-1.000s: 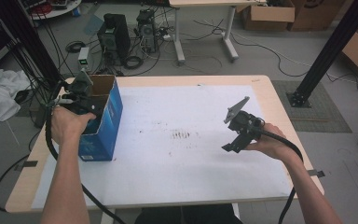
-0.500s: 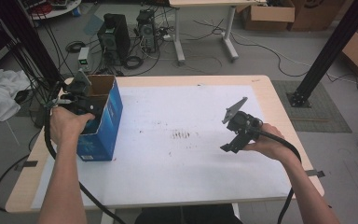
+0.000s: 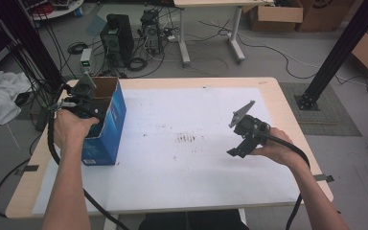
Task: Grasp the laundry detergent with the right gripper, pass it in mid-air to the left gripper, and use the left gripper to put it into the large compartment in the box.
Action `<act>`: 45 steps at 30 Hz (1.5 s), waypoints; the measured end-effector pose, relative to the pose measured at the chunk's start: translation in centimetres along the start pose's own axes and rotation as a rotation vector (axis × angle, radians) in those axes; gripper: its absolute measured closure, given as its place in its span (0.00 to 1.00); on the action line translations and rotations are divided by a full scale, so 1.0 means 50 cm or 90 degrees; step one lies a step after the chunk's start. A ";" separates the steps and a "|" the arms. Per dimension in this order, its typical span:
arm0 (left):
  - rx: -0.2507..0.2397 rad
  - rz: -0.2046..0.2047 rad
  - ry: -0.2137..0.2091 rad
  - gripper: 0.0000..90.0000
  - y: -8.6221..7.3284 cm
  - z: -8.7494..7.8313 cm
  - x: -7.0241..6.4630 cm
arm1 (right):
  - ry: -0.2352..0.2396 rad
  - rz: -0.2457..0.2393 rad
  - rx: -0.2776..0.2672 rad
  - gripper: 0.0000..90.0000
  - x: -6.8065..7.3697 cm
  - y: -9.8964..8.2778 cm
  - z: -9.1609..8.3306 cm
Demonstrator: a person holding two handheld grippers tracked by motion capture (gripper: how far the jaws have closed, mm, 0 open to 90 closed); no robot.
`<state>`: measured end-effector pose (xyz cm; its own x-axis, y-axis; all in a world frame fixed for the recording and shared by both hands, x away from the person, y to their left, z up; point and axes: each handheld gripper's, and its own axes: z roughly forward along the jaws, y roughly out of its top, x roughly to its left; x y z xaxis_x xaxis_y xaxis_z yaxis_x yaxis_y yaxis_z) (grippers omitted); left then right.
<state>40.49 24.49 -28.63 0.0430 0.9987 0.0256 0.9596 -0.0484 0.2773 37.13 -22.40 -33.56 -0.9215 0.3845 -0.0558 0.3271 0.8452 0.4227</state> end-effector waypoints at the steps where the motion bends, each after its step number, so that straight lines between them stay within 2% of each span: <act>1: -0.002 0.002 0.000 0.37 0.000 -0.001 -0.001 | -0.001 0.000 0.000 0.18 0.000 0.000 0.000; 21: -0.027 0.002 0.014 0.31 0.003 -0.027 -0.004 | -0.001 -0.002 0.005 0.18 0.000 0.004 0.008; 27: -0.031 0.009 0.024 0.29 0.005 -0.042 -0.006 | -0.001 -0.004 0.008 0.18 0.001 0.007 0.009; 39: -0.048 0.026 0.026 0.25 0.010 -0.075 -0.013 | -0.003 -0.007 0.007 0.18 0.002 0.009 0.010; 45: -0.050 0.044 0.024 0.21 0.014 -0.094 -0.027 | -0.003 -0.005 0.010 0.18 0.004 0.010 0.011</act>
<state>39.78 23.03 -23.94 0.0962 0.9919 0.0829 0.9297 -0.1192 0.3484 37.23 -21.70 -33.84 -0.9227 0.3802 -0.0635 0.3236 0.8535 0.4084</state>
